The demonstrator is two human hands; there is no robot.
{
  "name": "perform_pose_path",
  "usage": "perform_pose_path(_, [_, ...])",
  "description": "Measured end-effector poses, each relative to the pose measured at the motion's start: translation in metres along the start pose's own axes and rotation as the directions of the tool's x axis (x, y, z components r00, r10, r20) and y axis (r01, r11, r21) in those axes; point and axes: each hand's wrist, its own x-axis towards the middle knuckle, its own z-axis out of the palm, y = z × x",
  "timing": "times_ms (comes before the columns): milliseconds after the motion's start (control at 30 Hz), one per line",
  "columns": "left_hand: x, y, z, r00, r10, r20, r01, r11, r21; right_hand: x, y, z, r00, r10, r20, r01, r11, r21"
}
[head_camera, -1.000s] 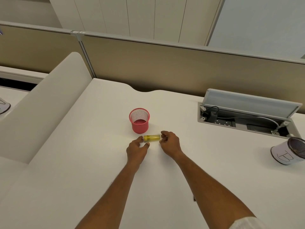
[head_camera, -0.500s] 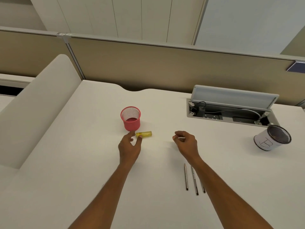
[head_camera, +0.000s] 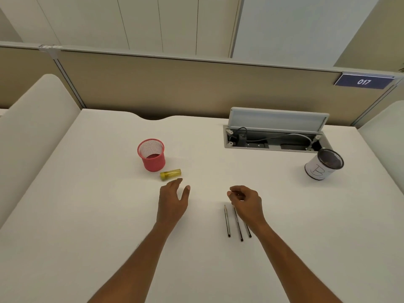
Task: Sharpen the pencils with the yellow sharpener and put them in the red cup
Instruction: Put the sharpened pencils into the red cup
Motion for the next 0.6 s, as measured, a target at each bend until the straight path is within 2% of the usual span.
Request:
perform_pose_path(100, [-0.006, 0.000, 0.006, 0.999, 0.011, 0.044, -0.013, 0.999, 0.052, -0.014, 0.007, -0.003, 1.000, 0.017, -0.002, -0.017, 0.999, -0.043])
perform_pose_path(233, [-0.010, -0.006, 0.015, 0.990, 0.098, 0.104, -0.112, 0.984, 0.139, -0.030, 0.015, 0.000, 0.999, 0.041, -0.009, -0.042, 0.993, -0.109])
perform_pose_path(433, [-0.013, -0.026, 0.021, 0.950, 0.220, 0.222, -0.290, 0.884, 0.367, -0.047, 0.020, 0.013, 1.000, 0.020, -0.006, -0.021, 0.971, -0.236])
perform_pose_path(600, [-0.019, -0.039, 0.023, 0.931, 0.243, 0.271, -0.343, 0.835, 0.430, -0.052, 0.024, 0.020, 1.000, 0.026, -0.004, -0.025, 0.929, -0.370])
